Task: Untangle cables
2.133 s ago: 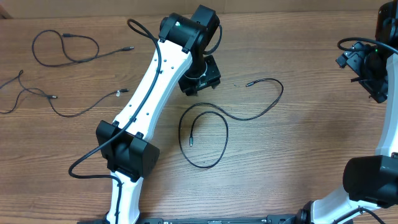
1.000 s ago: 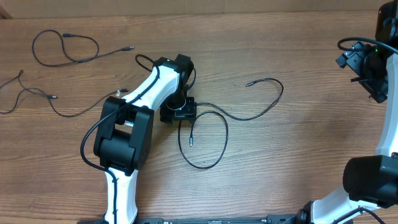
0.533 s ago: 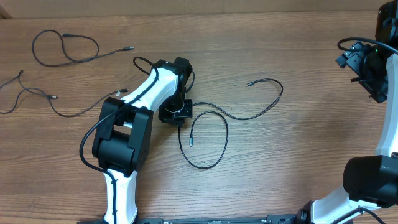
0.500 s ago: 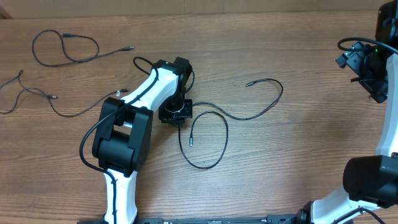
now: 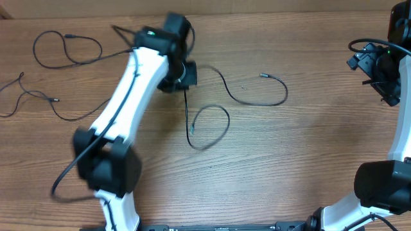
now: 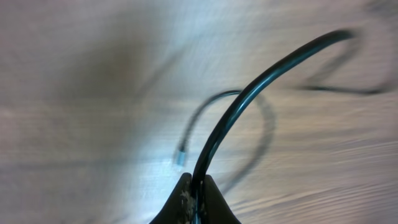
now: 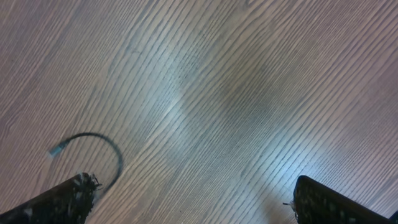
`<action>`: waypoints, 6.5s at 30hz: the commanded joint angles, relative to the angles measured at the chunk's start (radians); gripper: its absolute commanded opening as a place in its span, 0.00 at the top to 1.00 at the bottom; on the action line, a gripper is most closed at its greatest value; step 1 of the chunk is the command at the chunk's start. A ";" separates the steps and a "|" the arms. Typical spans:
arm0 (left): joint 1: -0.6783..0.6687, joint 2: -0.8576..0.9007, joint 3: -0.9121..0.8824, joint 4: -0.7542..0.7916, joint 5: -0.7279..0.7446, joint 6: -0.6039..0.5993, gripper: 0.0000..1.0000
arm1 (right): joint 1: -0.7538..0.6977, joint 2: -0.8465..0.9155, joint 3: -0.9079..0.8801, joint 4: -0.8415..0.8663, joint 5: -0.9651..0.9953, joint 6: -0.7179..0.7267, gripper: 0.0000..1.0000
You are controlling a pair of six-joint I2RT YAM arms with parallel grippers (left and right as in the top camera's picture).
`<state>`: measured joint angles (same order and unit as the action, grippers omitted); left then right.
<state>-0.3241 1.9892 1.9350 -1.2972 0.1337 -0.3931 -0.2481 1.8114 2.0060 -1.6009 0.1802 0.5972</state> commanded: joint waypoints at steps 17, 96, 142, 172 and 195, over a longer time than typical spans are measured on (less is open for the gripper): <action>0.016 -0.552 0.092 0.277 0.073 -0.083 0.96 | -0.001 -0.002 -0.004 0.002 -0.001 -0.003 0.00; 1.236 -0.511 -0.758 0.565 -0.476 -0.527 0.93 | -0.001 -0.002 -0.004 0.002 -0.001 -0.003 0.00; 0.832 -0.108 -0.745 1.104 -0.027 0.719 0.05 | -0.001 -0.002 -0.004 0.002 -0.001 -0.003 0.00; 0.868 -0.238 -0.735 1.184 0.038 0.415 0.96 | -0.001 -0.002 -0.004 0.002 -0.001 -0.003 0.00; 0.870 0.006 -0.735 1.220 0.126 0.705 0.41 | -0.001 -0.002 -0.004 0.002 -0.001 -0.003 0.00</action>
<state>0.5411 1.9591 1.1847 -0.0895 0.2405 0.2703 -0.2481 1.8114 2.0060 -1.6001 0.1799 0.5972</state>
